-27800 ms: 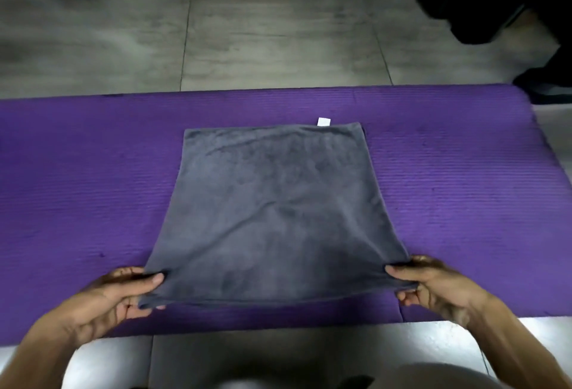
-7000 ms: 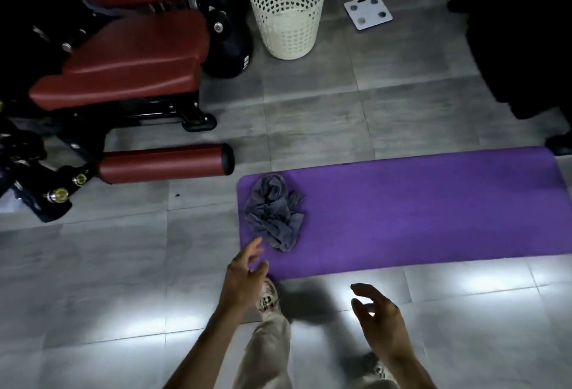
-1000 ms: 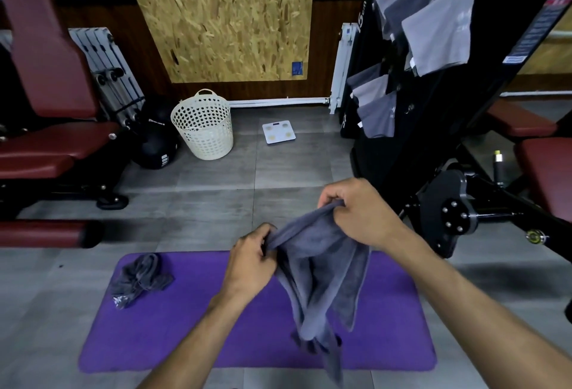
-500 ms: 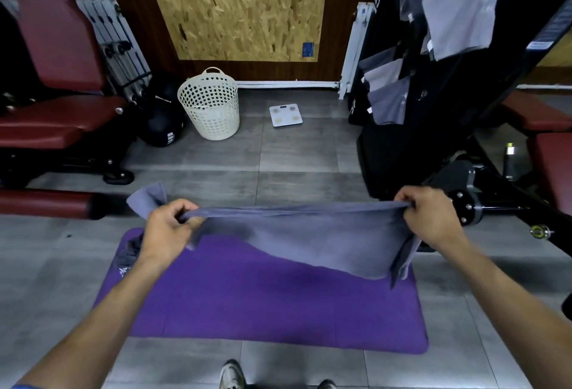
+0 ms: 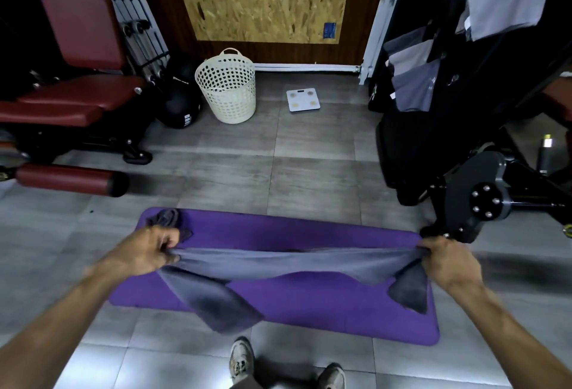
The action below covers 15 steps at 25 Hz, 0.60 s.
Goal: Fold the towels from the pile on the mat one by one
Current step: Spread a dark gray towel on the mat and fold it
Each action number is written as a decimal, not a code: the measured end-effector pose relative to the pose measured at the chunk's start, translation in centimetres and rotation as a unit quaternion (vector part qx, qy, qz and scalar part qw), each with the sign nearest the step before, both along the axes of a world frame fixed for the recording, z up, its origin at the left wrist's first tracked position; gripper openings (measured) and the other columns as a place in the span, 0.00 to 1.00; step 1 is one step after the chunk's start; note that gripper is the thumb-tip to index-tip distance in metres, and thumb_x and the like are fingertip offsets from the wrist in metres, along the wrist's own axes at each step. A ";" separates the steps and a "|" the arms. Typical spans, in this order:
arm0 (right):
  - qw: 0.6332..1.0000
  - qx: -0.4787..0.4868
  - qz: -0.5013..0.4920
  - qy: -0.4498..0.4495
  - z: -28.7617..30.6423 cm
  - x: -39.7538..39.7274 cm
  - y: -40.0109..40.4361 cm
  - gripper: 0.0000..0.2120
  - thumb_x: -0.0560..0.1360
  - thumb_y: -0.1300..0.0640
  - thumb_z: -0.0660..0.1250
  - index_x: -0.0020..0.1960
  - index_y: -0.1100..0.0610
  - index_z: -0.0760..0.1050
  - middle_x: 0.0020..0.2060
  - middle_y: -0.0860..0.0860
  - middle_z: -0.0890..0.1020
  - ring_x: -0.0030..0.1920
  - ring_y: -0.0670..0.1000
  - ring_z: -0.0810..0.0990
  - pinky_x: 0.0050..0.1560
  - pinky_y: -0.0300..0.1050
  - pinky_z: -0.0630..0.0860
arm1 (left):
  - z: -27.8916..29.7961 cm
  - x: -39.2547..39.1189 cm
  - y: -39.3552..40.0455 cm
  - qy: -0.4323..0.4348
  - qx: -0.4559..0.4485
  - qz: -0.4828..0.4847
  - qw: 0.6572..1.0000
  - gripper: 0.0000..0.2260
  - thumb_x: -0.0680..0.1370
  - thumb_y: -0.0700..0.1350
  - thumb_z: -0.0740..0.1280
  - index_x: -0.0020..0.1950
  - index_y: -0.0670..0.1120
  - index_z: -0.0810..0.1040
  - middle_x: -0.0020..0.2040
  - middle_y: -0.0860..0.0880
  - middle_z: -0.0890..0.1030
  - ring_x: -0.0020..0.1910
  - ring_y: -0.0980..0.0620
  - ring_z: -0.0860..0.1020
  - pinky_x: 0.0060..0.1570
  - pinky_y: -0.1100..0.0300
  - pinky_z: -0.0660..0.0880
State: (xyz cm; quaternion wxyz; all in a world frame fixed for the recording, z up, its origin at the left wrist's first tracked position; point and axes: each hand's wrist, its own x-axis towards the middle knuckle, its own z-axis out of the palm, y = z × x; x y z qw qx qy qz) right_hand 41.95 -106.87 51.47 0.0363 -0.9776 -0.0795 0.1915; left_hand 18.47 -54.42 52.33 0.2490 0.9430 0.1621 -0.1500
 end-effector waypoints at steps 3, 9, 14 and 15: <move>0.900 0.327 -0.225 0.177 -1.7 -2.3 2.0 0.14 0.79 0.66 0.58 0.50 0.51 0.79 0.43 0.55 0.83 0.29 0.54 0.82 0.25 0.41 0.75 | -1.9 -2.1 0.8 -0.018 -0.038 0.015 0.999 0.18 0.65 0.39 0.74 0.28 0.51 0.65 0.24 0.56 0.64 0.26 0.62 0.61 0.28 0.58 0.60; 0.689 0.489 -0.488 0.220 -6.4 -11.4 6.1 0.11 0.82 0.66 0.55 0.50 0.57 0.75 0.46 0.58 0.77 0.30 0.54 0.84 0.30 0.43 0.81 | -5.8 -4.7 3.9 0.082 -0.332 0.101 0.934 0.15 0.66 0.36 0.77 0.34 0.42 0.70 0.27 0.50 0.71 0.26 0.54 0.70 0.25 0.63 0.68; 0.767 0.371 -0.442 0.280 -7.3 -16.0 5.3 0.13 0.75 0.60 0.66 0.57 0.66 0.76 0.36 0.57 0.73 0.26 0.50 0.68 0.25 0.37 0.62 | -8.3 -6.6 8.5 0.321 -0.256 -0.057 0.910 0.11 0.69 0.49 0.74 0.35 0.47 0.75 0.29 0.52 0.70 0.27 0.56 0.67 0.25 0.63 0.64; 0.777 0.342 -0.437 0.296 -7.1 -16.0 5.0 0.13 0.76 0.59 0.65 0.55 0.68 0.76 0.33 0.55 0.71 0.25 0.49 0.64 0.28 0.37 0.56 | -9.4 -6.8 9.9 0.362 -0.246 -0.068 0.897 0.13 0.68 0.53 0.74 0.33 0.48 0.74 0.29 0.52 0.70 0.27 0.54 0.67 0.25 0.62 0.63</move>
